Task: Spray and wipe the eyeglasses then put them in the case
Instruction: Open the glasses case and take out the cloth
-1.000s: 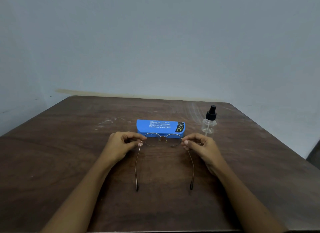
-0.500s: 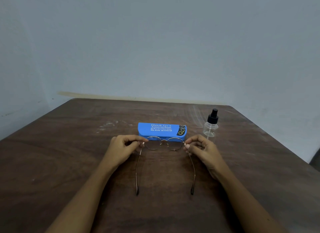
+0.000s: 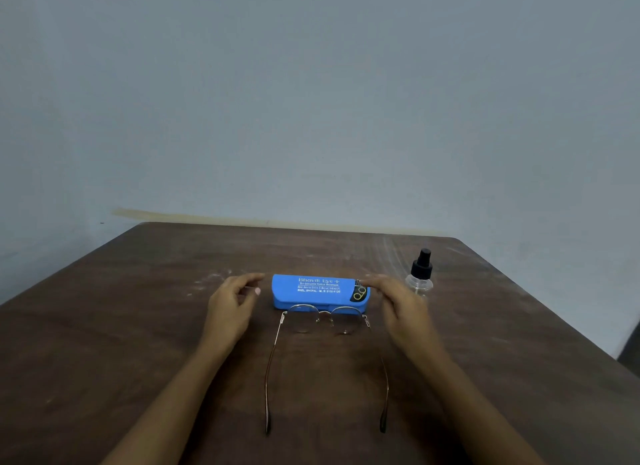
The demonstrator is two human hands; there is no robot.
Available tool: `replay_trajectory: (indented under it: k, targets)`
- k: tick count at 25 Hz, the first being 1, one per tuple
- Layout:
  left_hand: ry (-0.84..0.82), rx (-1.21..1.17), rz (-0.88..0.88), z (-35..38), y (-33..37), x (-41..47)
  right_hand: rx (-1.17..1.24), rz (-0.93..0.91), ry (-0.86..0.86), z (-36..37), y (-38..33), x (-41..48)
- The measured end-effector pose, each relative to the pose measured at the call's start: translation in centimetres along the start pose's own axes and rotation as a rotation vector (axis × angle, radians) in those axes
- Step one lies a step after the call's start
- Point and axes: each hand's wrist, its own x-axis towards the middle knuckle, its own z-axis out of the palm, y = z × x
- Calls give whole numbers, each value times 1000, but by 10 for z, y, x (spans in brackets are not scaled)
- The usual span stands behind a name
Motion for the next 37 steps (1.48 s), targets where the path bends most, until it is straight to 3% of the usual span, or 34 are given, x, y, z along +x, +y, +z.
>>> replay_trajectory:
  k: [6, 11, 17, 30, 37]
  targets:
    - [-322, 13, -58, 10, -4, 21, -226, 177, -344, 8, 8, 42]
    - [-365, -35, -99, 19, -5, 27, -228, 342, -430, 23, 16, 51]
    - [-357, -101, -125, 33, -14, 44, -260, 276, -464, 34, 25, 62]
    - [-360, 189, -6, 54, -25, 62, -285, 2, -487, 60, 34, 92]
    - [-369, 211, -21, 56, -24, 63, -428, -168, -531, 59, 34, 92]
